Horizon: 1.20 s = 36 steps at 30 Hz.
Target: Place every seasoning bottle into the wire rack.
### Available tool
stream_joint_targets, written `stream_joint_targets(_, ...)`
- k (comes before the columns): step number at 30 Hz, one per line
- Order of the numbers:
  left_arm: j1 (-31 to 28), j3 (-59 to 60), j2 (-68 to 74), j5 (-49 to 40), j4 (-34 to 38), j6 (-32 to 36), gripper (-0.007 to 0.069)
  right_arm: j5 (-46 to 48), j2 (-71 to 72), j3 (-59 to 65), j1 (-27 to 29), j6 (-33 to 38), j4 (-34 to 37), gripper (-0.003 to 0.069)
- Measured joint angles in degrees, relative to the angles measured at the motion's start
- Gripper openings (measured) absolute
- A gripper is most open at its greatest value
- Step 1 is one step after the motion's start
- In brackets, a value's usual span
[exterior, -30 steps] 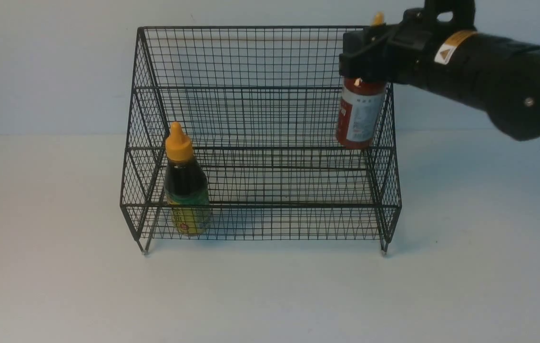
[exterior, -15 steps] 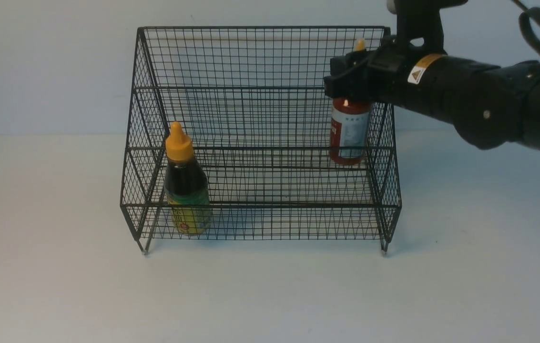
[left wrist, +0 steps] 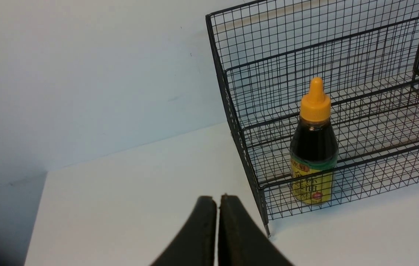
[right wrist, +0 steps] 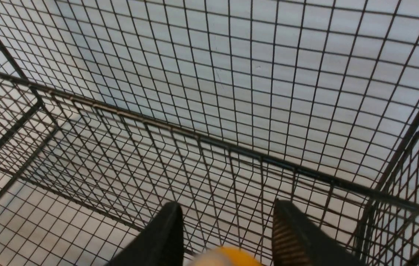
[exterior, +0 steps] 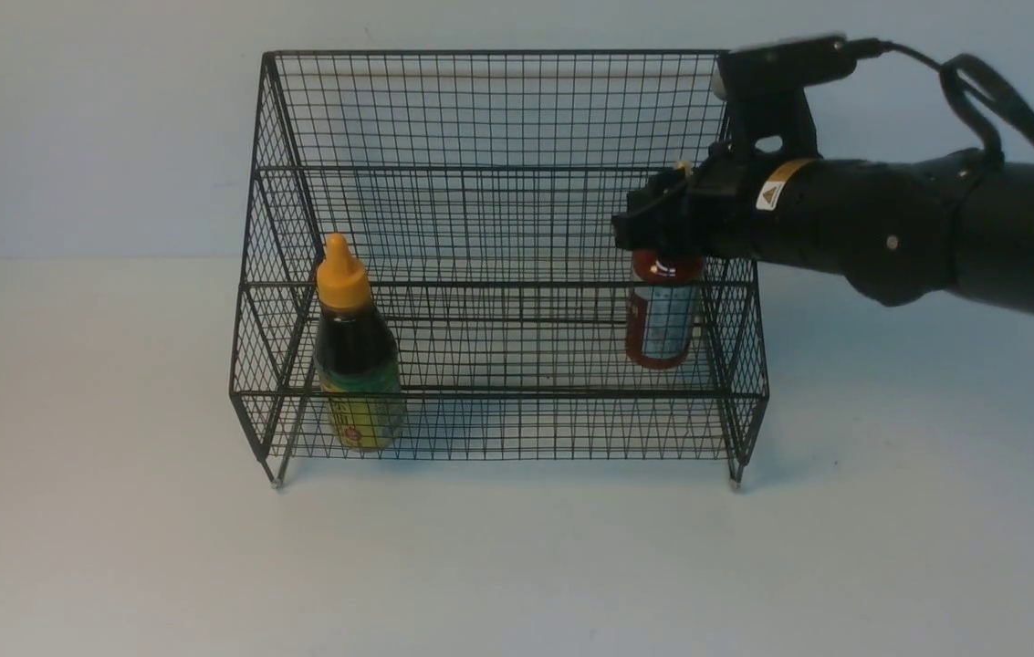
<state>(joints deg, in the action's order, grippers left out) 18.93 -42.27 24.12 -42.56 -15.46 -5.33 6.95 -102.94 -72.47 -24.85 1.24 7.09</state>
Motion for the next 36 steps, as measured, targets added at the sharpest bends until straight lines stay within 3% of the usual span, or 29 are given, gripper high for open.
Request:
stream_joint_targets(6,0.0,0.0,0.0,-1.2,0.0,-1.0,-0.0005,1.7,0.3,-0.2,0.0,-2.3,1.8,0.0473)
stream_joint_targets(9,0.0,0.0,0.0,-1.2,0.0,-1.8,-0.0005,3.7,1.9,-0.2,0.0,-2.6,1.5,0.0505)
stream_joint_targets(18,0.0,0.0,0.0,-1.3,0.0,-2.6,-0.0005,11.7,16.8,-0.2,0.0,-2.8,-5.6,0.0486)
stream_joint_targets(24,0.0,0.0,0.0,-1.7,0.0,-3.6,-0.0005,20.9,33.7,-0.2,0.0,-2.9,-13.7,0.0283)
stream_joint_targets(27,0.0,0.0,0.0,-1.9,0.0,-4.1,-0.0005,25.9,43.8,-0.2,0.0,-5.9,-17.0,0.0101)
stream_joint_targets(29,0.0,0.0,0.0,-2.1,0.0,-4.3,-0.0005,28.0,49.7,0.7,0.0,-8.7,-17.6,0.0027)
stream_joint_targets(36,0.0,0.0,0.0,-2.1,0.0,-5.1,-0.0005,27.7,70.4,15.0,0.0,-15.1,-18.6,-0.0013)
